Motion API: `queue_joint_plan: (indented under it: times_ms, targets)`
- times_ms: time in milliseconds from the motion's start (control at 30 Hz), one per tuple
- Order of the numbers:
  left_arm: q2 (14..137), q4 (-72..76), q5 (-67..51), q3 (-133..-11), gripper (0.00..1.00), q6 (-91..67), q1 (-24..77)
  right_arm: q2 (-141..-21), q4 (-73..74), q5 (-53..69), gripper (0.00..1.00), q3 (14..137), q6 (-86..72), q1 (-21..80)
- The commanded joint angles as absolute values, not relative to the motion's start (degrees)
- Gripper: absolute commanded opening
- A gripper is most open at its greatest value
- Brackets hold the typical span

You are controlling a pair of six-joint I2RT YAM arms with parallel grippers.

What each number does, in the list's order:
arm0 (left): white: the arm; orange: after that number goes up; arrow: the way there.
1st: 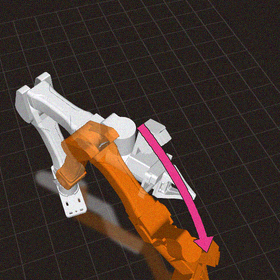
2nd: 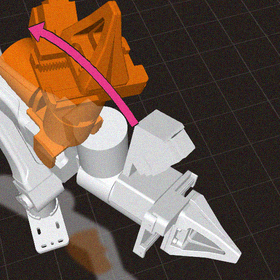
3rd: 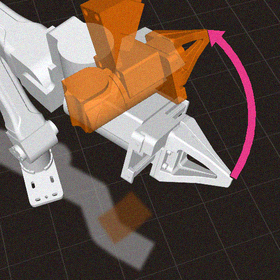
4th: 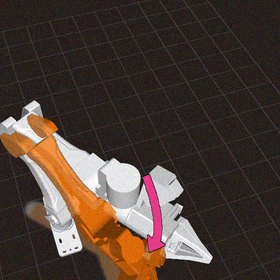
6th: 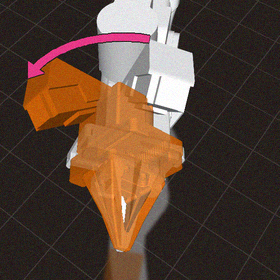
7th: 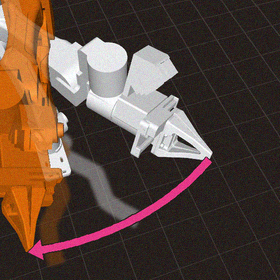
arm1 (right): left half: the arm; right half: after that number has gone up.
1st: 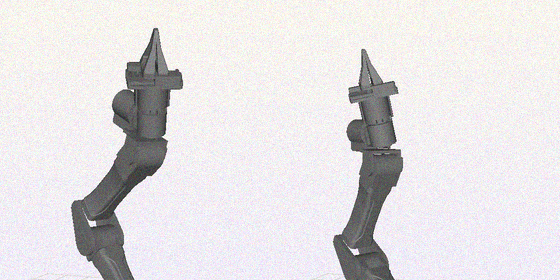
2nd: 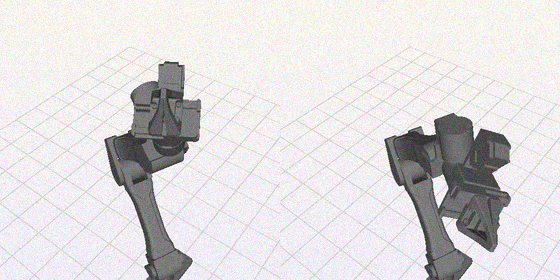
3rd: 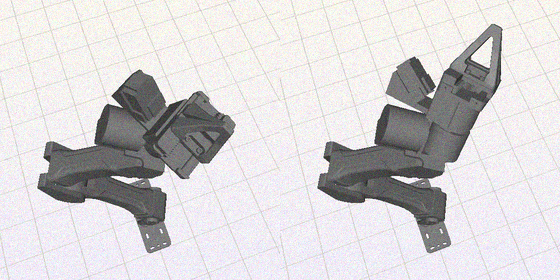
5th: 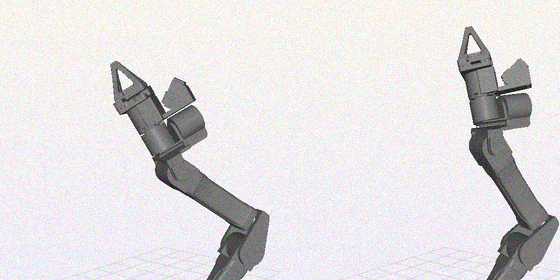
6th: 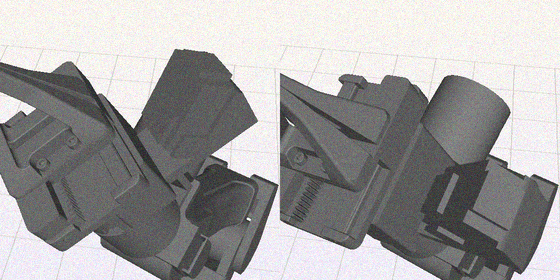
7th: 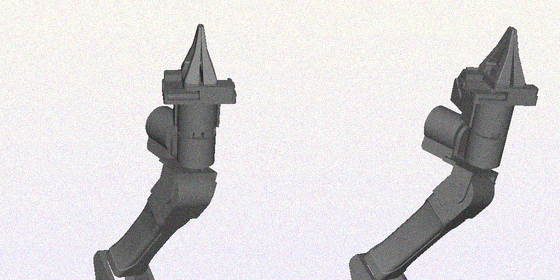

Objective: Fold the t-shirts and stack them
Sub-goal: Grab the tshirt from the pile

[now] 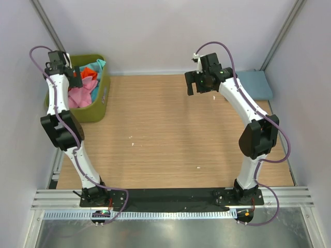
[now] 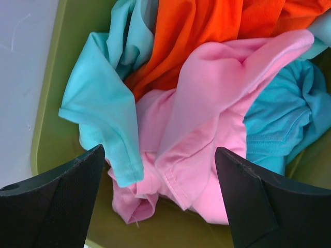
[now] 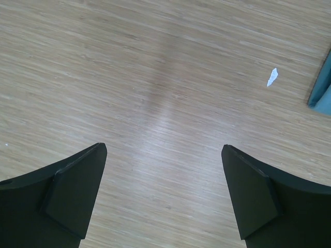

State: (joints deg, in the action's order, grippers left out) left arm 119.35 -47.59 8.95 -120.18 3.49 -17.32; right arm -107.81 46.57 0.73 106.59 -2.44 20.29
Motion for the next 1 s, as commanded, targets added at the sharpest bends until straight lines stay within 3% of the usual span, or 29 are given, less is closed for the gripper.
queue_joint_plan:
  times_ms: [0,200,267,400,600,700,733,767,967]
  targets:
    - [120.32,-47.11,8.35,-124.19,0.88,4.13,-17.40,-106.35,43.34,-2.20,1.00,105.47,-3.52,20.65]
    - [124.53,-47.02,7.21,-128.58,0.84,5.71,-17.40,-107.31,43.51,-2.11,1.00,104.86,-1.94,20.65]
    - [125.77,-46.84,6.51,-129.63,0.74,6.76,-17.40,-107.58,43.33,-2.11,1.00,104.42,-1.58,20.65]
    - [128.93,-46.93,6.50,-130.34,0.72,6.77,-17.32,-109.33,43.24,-2.72,1.00,105.29,-1.06,20.57]
    - [131.75,-46.14,7.56,-130.34,0.60,8.17,-16.79,-111.27,42.98,-3.43,1.00,107.14,-0.97,20.57]
    - [131.93,-46.49,7.21,-130.25,0.35,8.26,-16.44,-111.53,42.89,-3.87,1.00,107.05,-0.97,20.65]
    - [131.40,-46.58,7.47,-130.25,0.14,8.17,-16.26,-111.53,42.80,-3.87,1.00,107.14,-0.97,20.65]
    - [130.79,-46.76,7.47,-130.25,0.03,7.83,-15.91,-111.45,42.80,-3.78,1.00,107.05,-0.97,20.57]
    - [120.18,-48.34,0.64,-130.08,0.00,6.07,-13.98,-110.05,42.10,-3.78,1.00,108.02,2.78,20.57]
